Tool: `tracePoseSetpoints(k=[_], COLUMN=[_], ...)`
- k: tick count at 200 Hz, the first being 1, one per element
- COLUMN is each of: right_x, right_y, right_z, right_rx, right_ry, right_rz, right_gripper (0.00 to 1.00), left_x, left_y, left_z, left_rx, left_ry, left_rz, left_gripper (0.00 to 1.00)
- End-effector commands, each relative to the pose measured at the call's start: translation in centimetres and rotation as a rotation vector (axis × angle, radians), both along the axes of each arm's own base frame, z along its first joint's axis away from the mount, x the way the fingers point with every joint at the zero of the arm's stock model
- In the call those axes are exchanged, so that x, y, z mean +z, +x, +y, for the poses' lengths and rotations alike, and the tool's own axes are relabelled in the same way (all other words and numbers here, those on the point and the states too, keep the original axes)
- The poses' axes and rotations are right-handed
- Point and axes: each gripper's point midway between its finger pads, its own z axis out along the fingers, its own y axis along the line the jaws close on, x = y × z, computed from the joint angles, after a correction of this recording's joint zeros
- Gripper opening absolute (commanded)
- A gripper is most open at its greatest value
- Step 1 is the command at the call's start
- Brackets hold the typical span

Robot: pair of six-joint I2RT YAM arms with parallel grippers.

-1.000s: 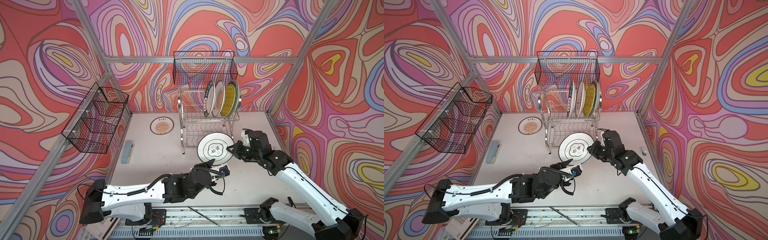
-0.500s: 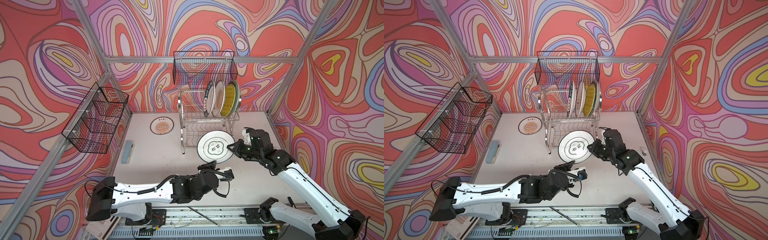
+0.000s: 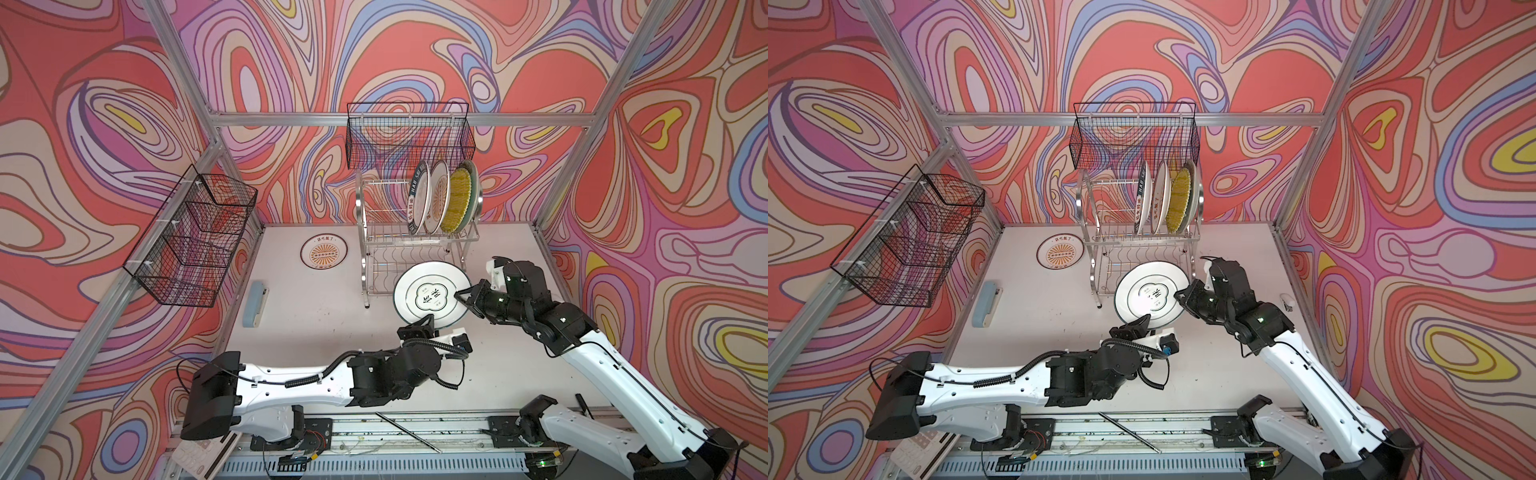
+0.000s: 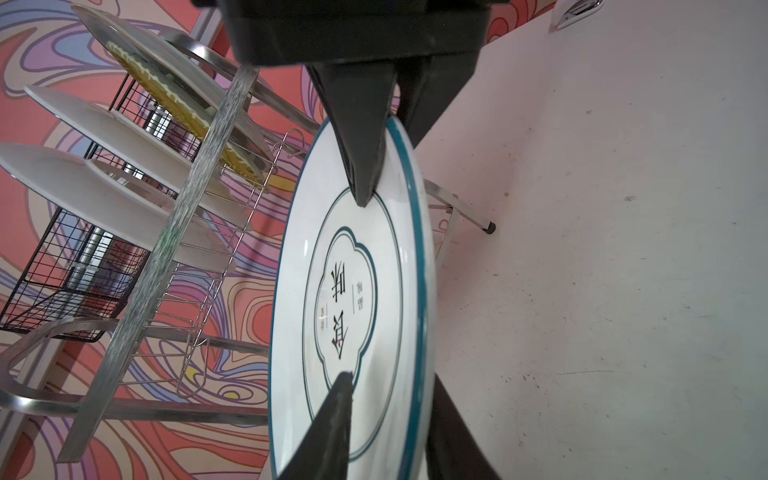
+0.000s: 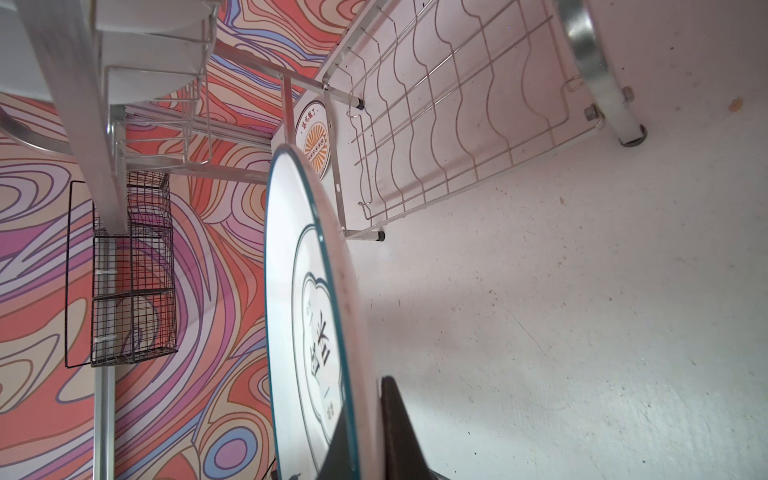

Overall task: Load the plates into the dish rack
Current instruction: 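Lift the plate upright with the left gripper while the right gripper steadies its edge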

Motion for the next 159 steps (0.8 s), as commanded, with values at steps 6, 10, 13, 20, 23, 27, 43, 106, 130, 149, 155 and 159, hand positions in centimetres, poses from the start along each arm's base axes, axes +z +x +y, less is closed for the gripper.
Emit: tracePoseSetpoints(k=[6,10,13,20,23,27,43,106,130,149,155,159], right_x=[2.0,2.0,2.1,2.2,2.2,2.3,2.5,3.5,4.1,4.6,4.8,4.9], right_y=[-0.2,-0.2,-0.2,-0.2,-0.2,-0.2,-0.3,-0.4,-0.4,-0.4,-0.4,-0.5], right_z=[0.6,0.6,0.6,0.7,0.8,0.9,1.1,2.0,2.1,2.0,2.0,2.0], right_rx=[0.024,0.025,0.027,0.032,0.038,0.042,0.064,0.118,0.124,0.129,0.129,0.128], right_ry=[0.042,0.04,0.04,0.043,0.043,0.044,0.042,0.063,0.068,0.071,0.071,0.07], right_rz=[-0.051,-0.052,-0.053,-0.053,-0.054,-0.054,-0.055,-0.084,-0.104,-0.122,-0.127,-0.131], right_gripper=[0.0,0.0,0.0,0.0,0.0,0.0,0.0,0.0,0.0,0.06,0.11,0.14], left_x=[0.7,0.7,0.7,0.7,0.7,0.7,0.8,1.1,1.2,1.4,1.5,1.5], left_y=[0.2,0.3,0.3,0.3,0.3,0.3,0.5,0.5,0.4,0.2,0.0,0.0], left_z=[-0.2,-0.2,-0.2,-0.2,-0.2,-0.2,-0.2,-0.2,-0.2,-0.2,-0.1,0.0], left_rx=[0.019,0.019,0.019,0.018,0.021,0.022,0.03,0.035,0.028,0.013,0.005,0.005], left_ry=[0.012,0.013,0.017,0.02,0.021,0.023,0.033,0.033,0.023,0.0,-0.008,-0.012], left_rz=[-0.043,-0.044,-0.046,-0.048,-0.05,-0.053,-0.066,-0.07,-0.061,-0.035,-0.024,-0.018], left_gripper=[0.25,0.24,0.24,0.23,0.22,0.21,0.17,0.0,0.0,0.0,0.0,0.0])
